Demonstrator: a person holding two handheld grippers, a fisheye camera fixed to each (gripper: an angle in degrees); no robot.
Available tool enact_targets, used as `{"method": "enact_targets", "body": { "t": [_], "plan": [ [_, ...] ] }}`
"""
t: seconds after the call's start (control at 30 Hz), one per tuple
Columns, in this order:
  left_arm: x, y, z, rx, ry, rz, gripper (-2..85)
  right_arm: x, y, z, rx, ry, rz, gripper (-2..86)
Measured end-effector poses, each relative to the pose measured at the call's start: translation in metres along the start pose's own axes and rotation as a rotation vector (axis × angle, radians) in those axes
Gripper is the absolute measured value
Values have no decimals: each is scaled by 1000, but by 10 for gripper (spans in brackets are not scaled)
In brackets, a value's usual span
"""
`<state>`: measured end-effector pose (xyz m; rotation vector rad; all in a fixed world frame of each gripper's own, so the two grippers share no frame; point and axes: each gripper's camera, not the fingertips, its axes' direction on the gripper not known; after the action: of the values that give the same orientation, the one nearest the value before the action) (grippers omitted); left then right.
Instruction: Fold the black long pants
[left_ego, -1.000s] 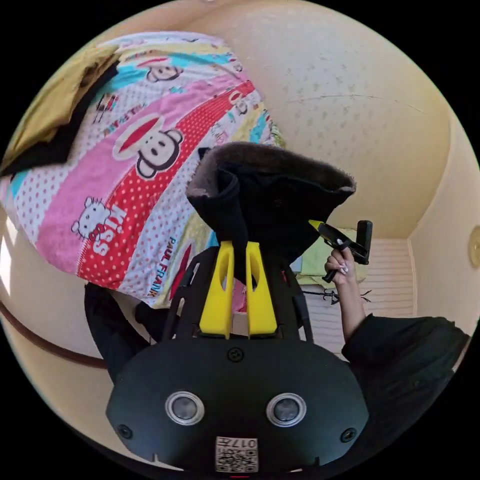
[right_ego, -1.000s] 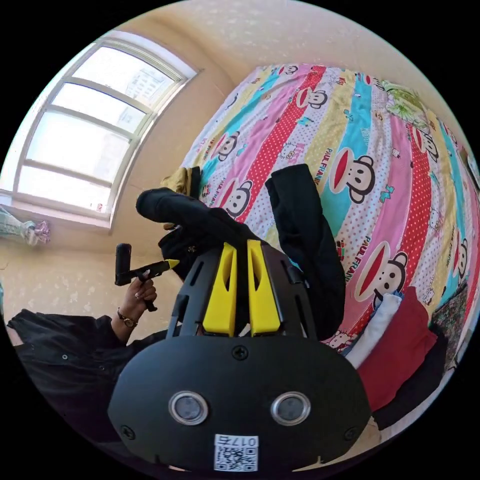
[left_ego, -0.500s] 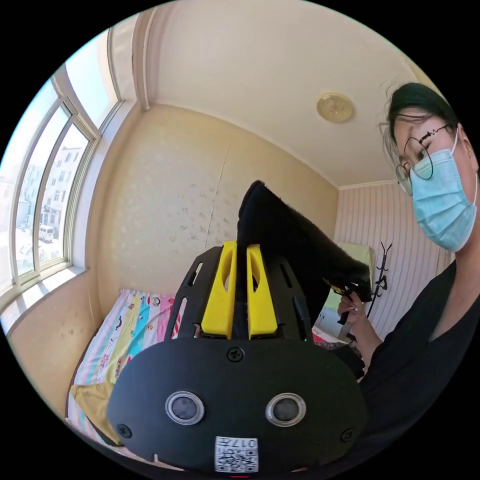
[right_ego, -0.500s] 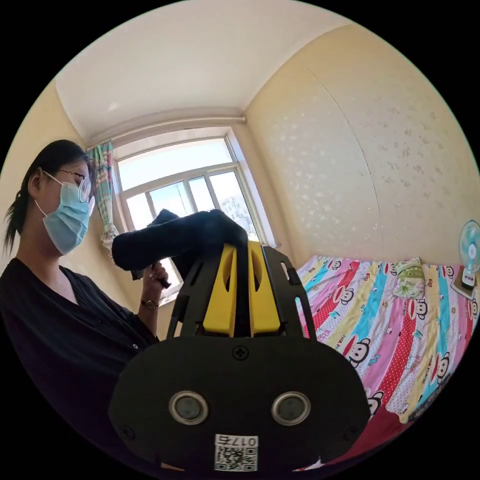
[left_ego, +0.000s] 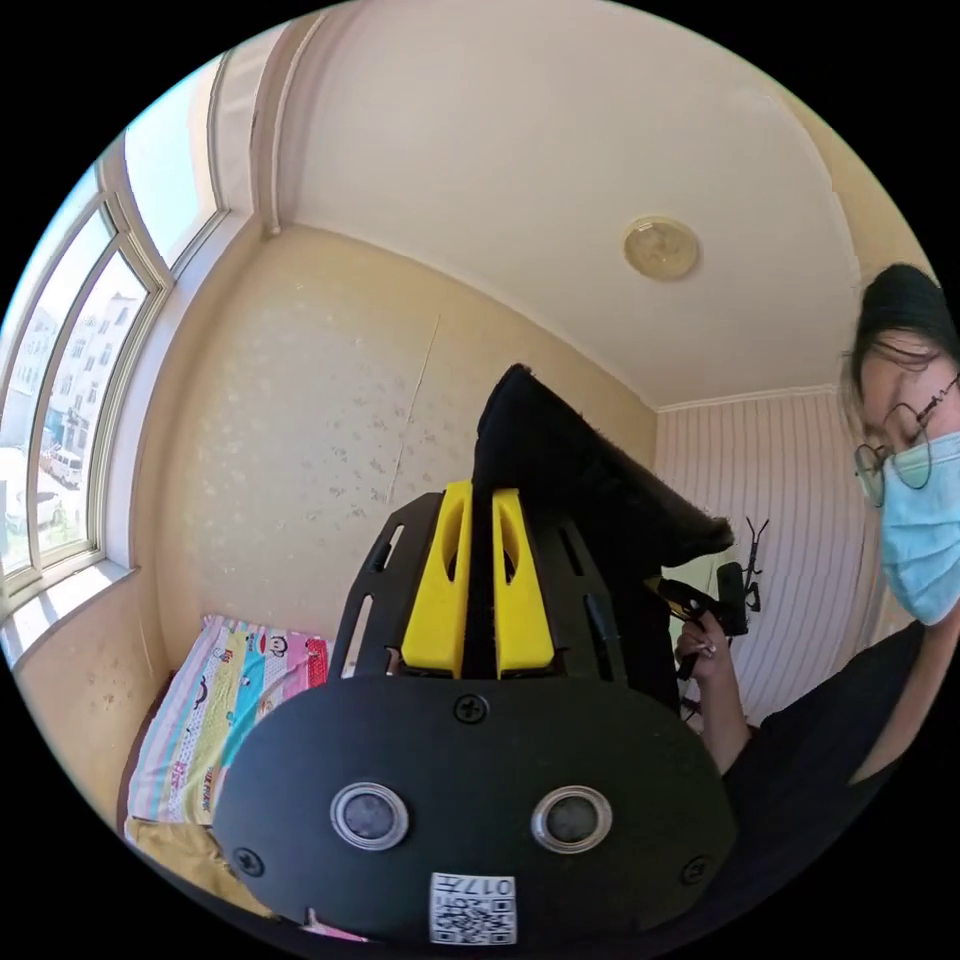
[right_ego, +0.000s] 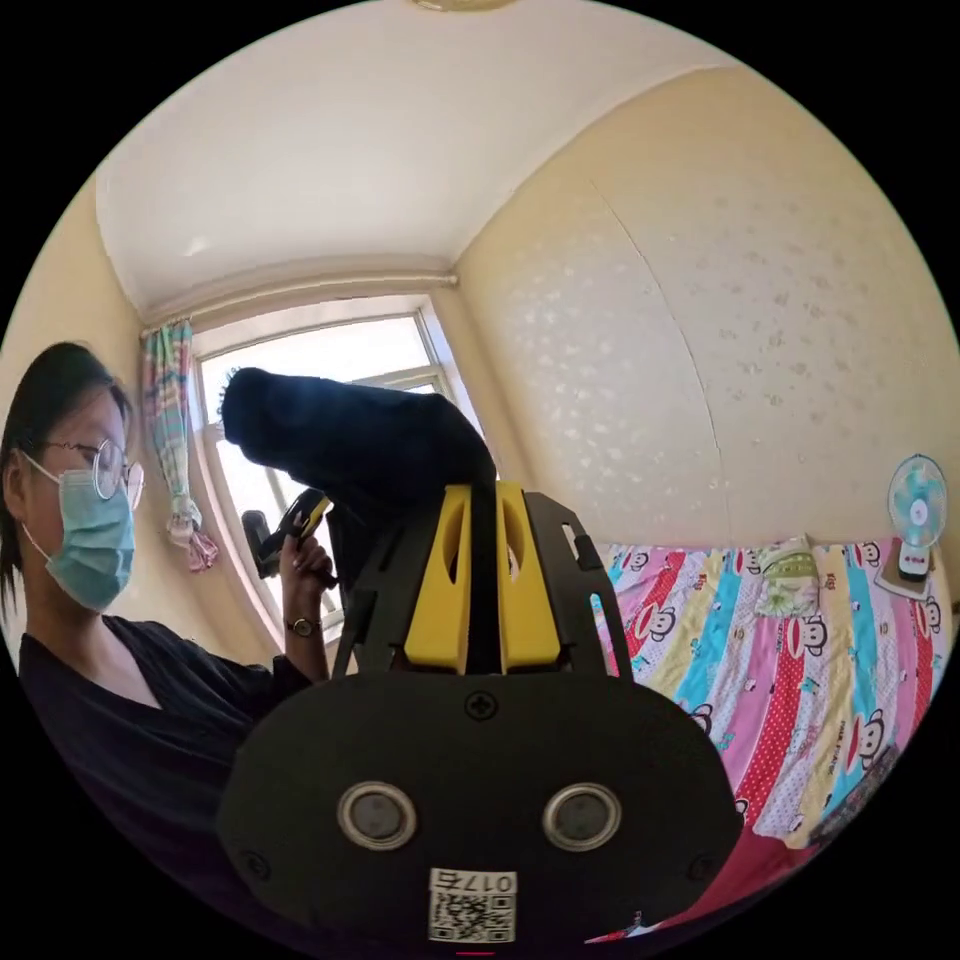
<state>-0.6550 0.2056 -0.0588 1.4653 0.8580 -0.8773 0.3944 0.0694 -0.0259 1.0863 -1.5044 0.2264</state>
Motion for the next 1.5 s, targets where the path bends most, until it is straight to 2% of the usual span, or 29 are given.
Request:
{"method": "enact_targets", "body": {
  "t": [0.07, 0.13, 0.17, 0.23, 0.3, 0.47, 0.53, 0.63, 0.77, 0.83, 0.87, 0.93, 1.0, 1.07, 1.1, 1.17, 1.2, 1.23, 1.3, 1.37, 1.5],
  "plan": [
    [-42, 12, 90, -117, -64, -42, 36, 73, -15, 53, -71, 85, 104, 44],
    [-111, 51, 230, -325, -202, -103, 58, 180, -29, 130, -142, 273, 235, 56],
    [-128, 65, 260, -388, -234, -131, 66, 205, -28, 148, -164, 335, 259, 60],
    [-194, 148, 338, -599, -335, -232, 85, 300, 0, 205, -375, 578, 396, 71],
    [-233, 222, 356, -707, -330, -308, 89, 344, 42, 220, -486, 600, 455, 76],
    [-272, 460, 331, -965, -262, -353, 101, 402, 219, 207, -741, 584, 452, 87],
    [-279, 582, 303, -1160, -269, -355, 108, 423, 329, 185, -932, 571, 536, 99],
    [-304, 700, 247, -1339, -342, -465, 125, 428, 443, 139, -1097, 497, 670, 117],
    [-335, 783, 184, -1426, -375, -588, 136, 413, 538, 80, -1163, 304, 858, 130],
    [-341, 829, 163, -1556, -276, -664, 112, 406, 573, 46, -1102, 159, 1016, 118],
    [-339, 830, 160, -1560, -276, -645, 92, 406, 576, 37, -1063, 106, 1059, 112],
    [-339, 814, 153, -1563, -309, -551, 46, 406, 570, 13, -899, -189, 1201, 50],
    [-345, 796, 144, -1528, -296, -565, 39, 404, 546, -14, -724, -345, 1216, 41],
    [-352, 780, 129, -1478, -305, -578, 28, 408, 534, -45, -612, -405, 1247, 36],
    [-358, 773, 117, -1462, -356, -592, 25, 415, 537, -66, -599, -361, 1290, 33],
    [-366, 770, 98, -1455, -463, -631, 25, 429, 551, -100, -693, -127, 1306, 31],
    [-366, 769, 89, -1431, -491, -653, 43, 438, 560, -120, -788, 73, 1262, 32],
    [-361, 766, 84, -1402, -491, -660, 76, 448, 566, -137, -823, 172, 1249, 32],
    [-346, 765, 87, -1379, -430, -653, 94, 459, 570, -155, -829, 169, 1279, 34],
    [-327, 769, 98, -1388, -327, -643, 99, 457, 560, -166, -795, 103, 1188, 51],
    [-283, 788, 132, -1441, -123, -588, 100, 451, 561, -173, -918, 48, 1078, 118]
  ]
}}
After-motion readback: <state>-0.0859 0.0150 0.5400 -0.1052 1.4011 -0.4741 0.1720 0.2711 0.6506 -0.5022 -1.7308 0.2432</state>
